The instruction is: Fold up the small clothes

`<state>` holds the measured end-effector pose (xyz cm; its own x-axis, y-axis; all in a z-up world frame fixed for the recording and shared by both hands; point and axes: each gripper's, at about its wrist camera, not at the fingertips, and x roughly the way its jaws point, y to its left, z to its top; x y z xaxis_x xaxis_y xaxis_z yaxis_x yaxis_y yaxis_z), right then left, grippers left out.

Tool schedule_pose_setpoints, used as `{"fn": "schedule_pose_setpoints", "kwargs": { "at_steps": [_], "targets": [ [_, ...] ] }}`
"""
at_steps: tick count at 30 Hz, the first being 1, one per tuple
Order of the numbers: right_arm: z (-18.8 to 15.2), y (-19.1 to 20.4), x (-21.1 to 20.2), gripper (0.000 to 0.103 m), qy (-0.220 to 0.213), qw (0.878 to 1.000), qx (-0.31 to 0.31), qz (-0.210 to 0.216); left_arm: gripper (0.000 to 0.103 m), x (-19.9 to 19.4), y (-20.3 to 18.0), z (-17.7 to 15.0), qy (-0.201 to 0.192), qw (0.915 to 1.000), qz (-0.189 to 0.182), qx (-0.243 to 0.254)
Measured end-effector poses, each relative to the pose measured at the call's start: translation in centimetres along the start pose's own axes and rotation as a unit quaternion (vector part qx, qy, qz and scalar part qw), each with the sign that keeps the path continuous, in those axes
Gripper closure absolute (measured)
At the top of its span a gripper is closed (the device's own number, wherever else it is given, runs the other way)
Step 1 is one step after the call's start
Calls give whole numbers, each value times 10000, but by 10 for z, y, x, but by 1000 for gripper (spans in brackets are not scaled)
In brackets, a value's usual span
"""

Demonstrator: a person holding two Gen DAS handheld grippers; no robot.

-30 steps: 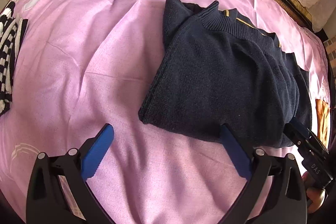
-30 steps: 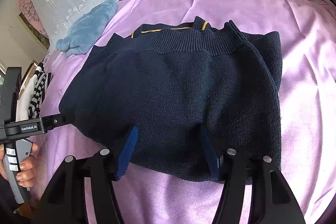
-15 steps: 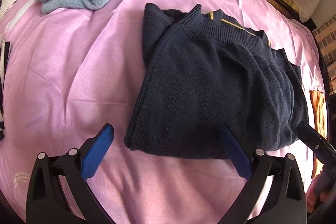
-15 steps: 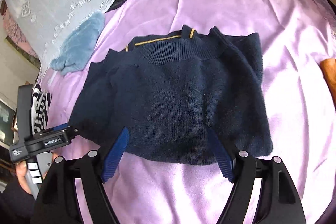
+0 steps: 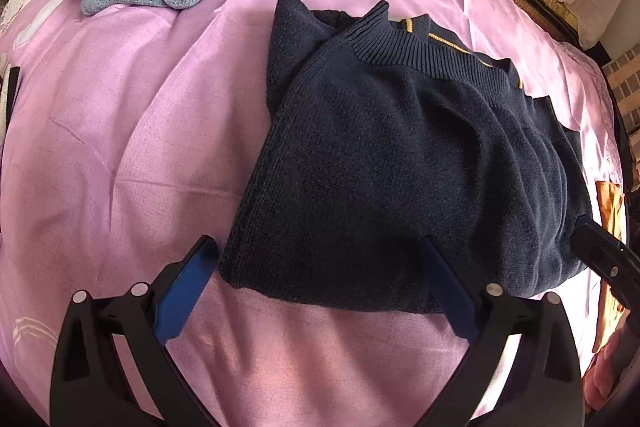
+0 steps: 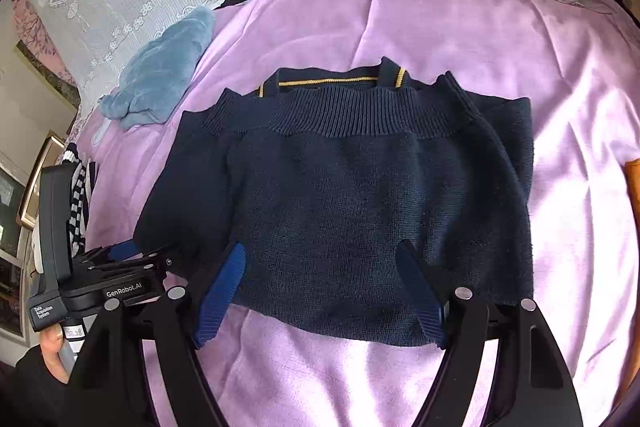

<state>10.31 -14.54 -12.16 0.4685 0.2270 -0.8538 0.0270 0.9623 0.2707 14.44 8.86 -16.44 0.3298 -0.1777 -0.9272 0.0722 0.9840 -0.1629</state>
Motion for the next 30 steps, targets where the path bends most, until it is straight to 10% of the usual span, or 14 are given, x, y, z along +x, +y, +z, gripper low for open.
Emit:
{"fn": "schedule_pose_setpoints", "kwargs": {
  "at_steps": [21, 30],
  "targets": [
    [6, -8, 13, 18, 203, 9993, 275, 168, 4, 18, 5, 6, 95, 9998, -122, -93],
    [66, 69, 24, 27, 147, 9972, -296, 671, 14, 6, 44, 5, -142, 9889, -1365, -572]
  ]
}}
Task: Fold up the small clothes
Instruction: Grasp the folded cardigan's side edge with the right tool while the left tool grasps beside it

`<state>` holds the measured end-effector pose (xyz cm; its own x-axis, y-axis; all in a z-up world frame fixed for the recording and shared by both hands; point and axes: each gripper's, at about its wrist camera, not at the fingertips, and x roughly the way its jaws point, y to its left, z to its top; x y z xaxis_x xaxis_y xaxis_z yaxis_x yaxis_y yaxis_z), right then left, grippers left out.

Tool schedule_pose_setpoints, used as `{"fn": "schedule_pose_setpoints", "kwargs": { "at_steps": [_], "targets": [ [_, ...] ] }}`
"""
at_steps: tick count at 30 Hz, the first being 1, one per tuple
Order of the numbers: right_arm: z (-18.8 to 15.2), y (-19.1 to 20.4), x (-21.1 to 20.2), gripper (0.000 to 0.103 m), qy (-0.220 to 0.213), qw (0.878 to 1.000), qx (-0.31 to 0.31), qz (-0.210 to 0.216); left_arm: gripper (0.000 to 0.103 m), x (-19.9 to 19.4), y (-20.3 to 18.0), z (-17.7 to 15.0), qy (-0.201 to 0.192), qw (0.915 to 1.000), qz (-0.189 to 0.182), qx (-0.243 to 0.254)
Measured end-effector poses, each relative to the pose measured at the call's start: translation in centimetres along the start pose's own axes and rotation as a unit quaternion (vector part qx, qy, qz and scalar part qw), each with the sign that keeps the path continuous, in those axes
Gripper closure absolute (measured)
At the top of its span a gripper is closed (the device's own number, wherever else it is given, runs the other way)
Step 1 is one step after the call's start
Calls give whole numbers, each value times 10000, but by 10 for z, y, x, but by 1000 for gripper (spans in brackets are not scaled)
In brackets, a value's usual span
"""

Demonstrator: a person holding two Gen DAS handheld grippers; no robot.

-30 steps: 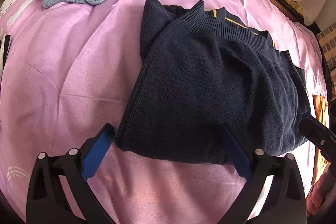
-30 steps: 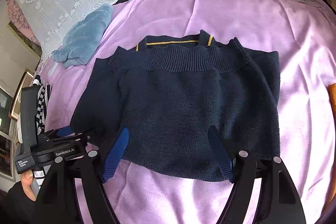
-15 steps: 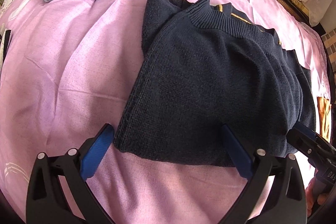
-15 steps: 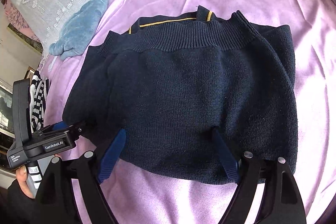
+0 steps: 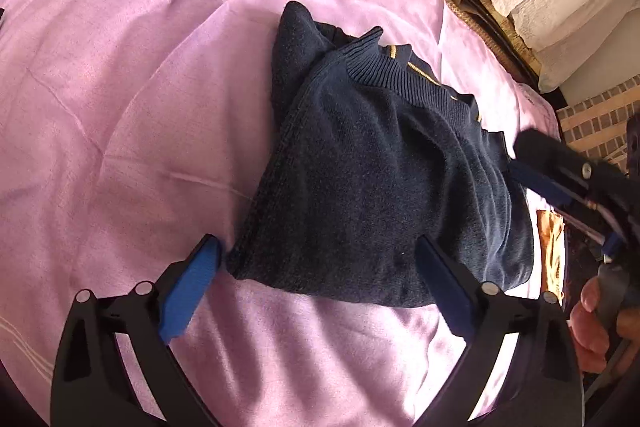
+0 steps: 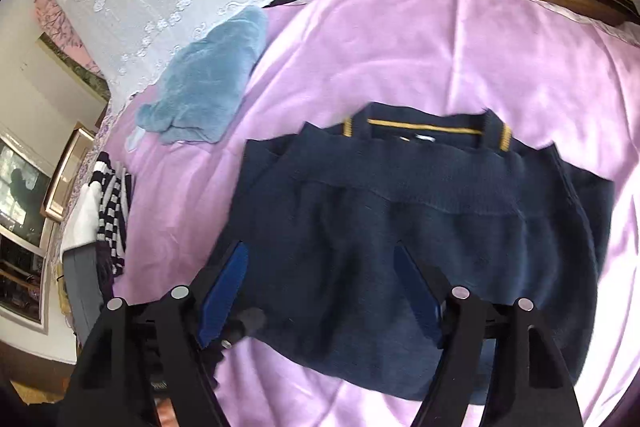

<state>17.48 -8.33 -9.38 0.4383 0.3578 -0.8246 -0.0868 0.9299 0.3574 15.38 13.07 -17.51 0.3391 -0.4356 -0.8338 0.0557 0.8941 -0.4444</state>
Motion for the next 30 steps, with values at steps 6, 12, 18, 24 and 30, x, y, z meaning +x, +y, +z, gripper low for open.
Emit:
{"fn": "schedule_pose_setpoints", "kwargs": {
  "at_steps": [6, 12, 18, 24, 30],
  "targets": [
    [42, 49, 55, 32, 590, 9980, -221, -76, 37, -8, 10, 1, -109, 9996, -251, -115],
    [64, 78, 105, 32, 1165, 9923, -132, -391, 48, -23, 24, -3, -214, 9971, -653, -317],
    [68, 85, 141, 32, 1551, 9840, 79, -872, 48, -15, 20, -6, -152, 9972, -712, -173],
    [68, 93, 152, 41, 1618, 9798, -137, -1168, 53, -9, 20, -7, -47, 9958, -874, -254],
    [67, 71, 137, 80, 1353, 9858, 86, -996, 68, -11, 16, -7, -51, 9956, -874, -336]
  ]
}}
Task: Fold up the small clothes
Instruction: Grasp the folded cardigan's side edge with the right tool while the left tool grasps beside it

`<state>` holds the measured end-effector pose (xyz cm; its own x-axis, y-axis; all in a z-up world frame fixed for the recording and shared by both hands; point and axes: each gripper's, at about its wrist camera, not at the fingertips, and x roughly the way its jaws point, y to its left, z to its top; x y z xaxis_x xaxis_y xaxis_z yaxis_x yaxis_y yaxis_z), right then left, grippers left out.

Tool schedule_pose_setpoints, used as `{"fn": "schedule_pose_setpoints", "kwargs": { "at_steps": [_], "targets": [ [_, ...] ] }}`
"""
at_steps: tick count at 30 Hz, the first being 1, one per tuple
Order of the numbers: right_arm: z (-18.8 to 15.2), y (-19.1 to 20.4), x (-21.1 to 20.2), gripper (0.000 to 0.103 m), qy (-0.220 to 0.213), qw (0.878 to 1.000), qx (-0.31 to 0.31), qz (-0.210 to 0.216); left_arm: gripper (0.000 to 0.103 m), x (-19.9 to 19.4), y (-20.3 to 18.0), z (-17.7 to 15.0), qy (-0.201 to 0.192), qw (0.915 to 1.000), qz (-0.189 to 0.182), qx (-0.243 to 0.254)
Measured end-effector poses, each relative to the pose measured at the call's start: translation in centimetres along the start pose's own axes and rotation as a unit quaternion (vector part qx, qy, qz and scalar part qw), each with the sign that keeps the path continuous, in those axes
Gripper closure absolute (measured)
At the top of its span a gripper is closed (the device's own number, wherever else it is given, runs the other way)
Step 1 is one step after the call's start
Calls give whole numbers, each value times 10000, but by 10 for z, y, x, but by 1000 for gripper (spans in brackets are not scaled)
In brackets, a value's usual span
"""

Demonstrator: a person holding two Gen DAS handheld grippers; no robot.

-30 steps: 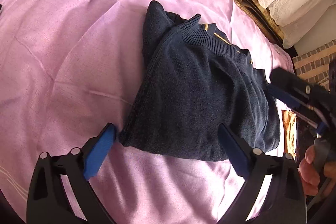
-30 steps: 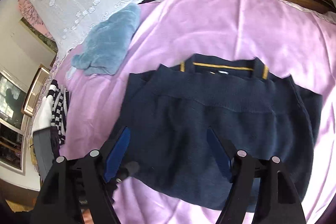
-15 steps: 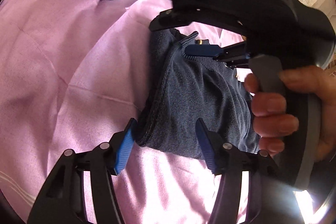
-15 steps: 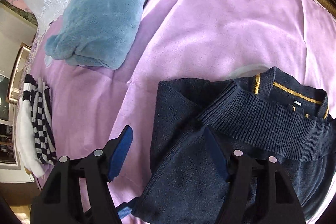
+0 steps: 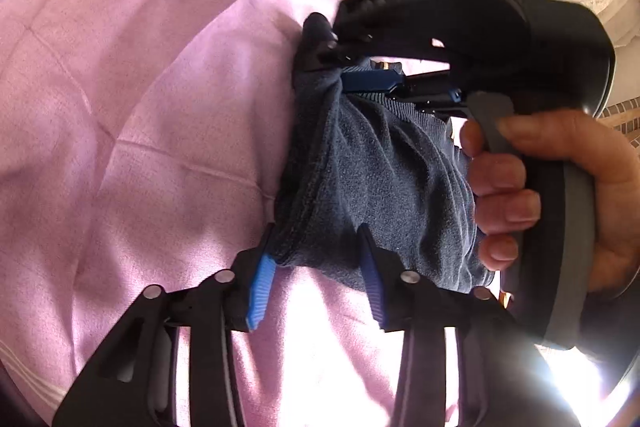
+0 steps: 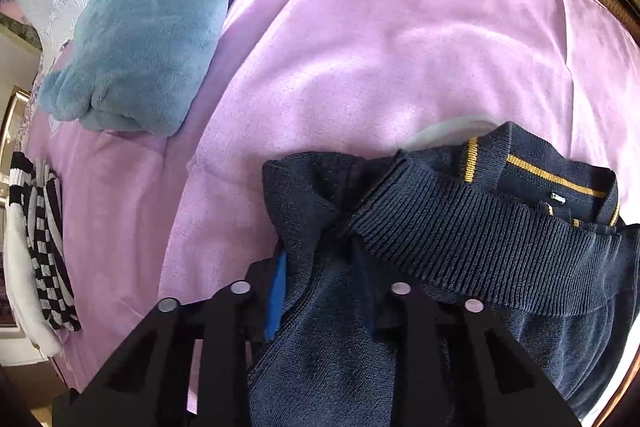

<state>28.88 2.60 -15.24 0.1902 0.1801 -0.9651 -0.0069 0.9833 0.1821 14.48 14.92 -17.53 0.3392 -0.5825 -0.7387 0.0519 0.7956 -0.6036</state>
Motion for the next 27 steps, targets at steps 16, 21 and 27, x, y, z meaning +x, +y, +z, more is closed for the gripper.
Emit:
{"fn": "schedule_pose_setpoints", "kwargs": {
  "at_steps": [16, 21, 27],
  "targets": [
    [-15, -48, -51, 90, -490, 9913, 312, 1183, 76, 11, -57, -5, -310, 9954, 862, 269],
    [-11, -54, -61, 90, -584, 9881, 315, 1389, 79, 9, -83, -4, -530, 9884, 1256, 669],
    [-13, -58, -68, 90, -654, 9852, 299, 1558, 80, 12, -102, -8, -616, 9832, 1508, 823]
  ]
}}
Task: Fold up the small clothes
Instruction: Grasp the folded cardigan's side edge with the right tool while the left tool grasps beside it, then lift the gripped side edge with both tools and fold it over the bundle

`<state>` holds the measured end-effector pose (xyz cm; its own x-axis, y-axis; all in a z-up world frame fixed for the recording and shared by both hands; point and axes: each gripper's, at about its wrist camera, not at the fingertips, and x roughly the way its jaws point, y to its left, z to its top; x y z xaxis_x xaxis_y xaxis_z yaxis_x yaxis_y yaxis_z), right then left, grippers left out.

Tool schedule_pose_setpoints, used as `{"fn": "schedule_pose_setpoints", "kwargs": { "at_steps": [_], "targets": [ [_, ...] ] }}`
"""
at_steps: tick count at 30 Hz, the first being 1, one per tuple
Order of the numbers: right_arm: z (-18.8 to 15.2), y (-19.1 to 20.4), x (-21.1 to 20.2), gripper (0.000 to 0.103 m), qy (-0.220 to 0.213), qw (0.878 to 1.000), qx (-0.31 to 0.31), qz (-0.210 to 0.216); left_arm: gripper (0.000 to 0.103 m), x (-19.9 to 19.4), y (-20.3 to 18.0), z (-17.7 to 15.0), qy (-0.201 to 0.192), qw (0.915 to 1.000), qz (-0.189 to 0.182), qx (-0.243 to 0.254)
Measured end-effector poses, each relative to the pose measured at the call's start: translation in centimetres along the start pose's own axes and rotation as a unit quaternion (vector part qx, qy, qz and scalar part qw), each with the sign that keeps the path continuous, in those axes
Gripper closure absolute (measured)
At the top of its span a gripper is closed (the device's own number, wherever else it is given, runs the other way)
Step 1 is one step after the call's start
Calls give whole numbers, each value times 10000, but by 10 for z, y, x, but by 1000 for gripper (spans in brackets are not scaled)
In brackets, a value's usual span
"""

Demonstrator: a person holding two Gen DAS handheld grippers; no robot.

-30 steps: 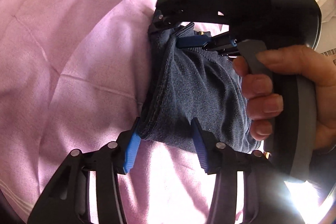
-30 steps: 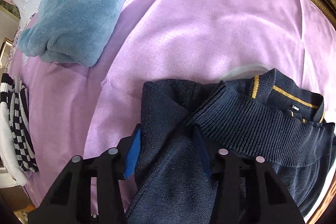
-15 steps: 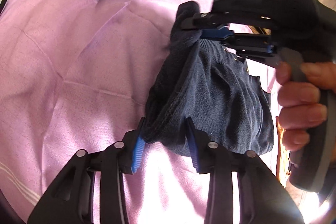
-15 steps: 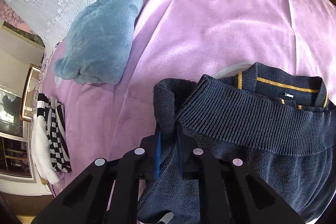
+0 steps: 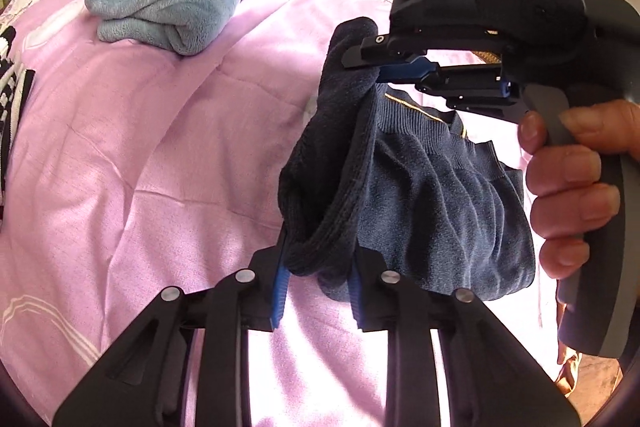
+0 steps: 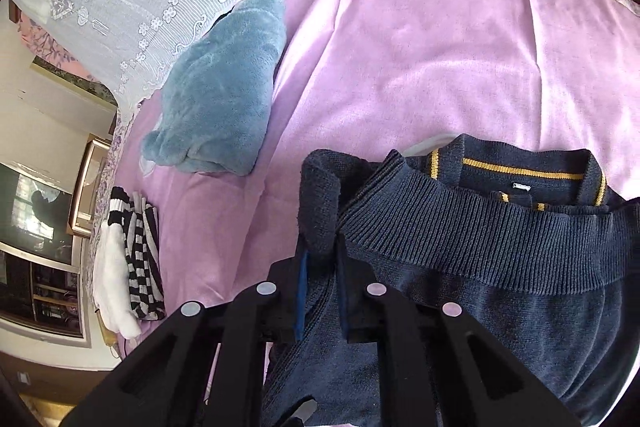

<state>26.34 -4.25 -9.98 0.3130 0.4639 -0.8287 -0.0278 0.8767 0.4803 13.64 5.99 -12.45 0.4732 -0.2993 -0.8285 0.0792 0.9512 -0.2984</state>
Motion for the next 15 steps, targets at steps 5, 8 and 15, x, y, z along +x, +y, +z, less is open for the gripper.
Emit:
{"fn": "schedule_pose_setpoints", "kwargs": {
  "at_steps": [5, 8, 15],
  "targets": [
    [-1, -3, -11, 90, -42, 9999, -78, 100, 80, -21, 4, -2, -75, 9999, 101, 83],
    [-1, -6, -17, 90, -65, 9998, -96, 176, 80, -24, -3, -3, -108, 9997, 153, 131],
    [-1, -16, -36, 90, -147, 9992, -123, 348, 80, -34, -17, -4, -183, 9992, 237, 253]
  ]
}}
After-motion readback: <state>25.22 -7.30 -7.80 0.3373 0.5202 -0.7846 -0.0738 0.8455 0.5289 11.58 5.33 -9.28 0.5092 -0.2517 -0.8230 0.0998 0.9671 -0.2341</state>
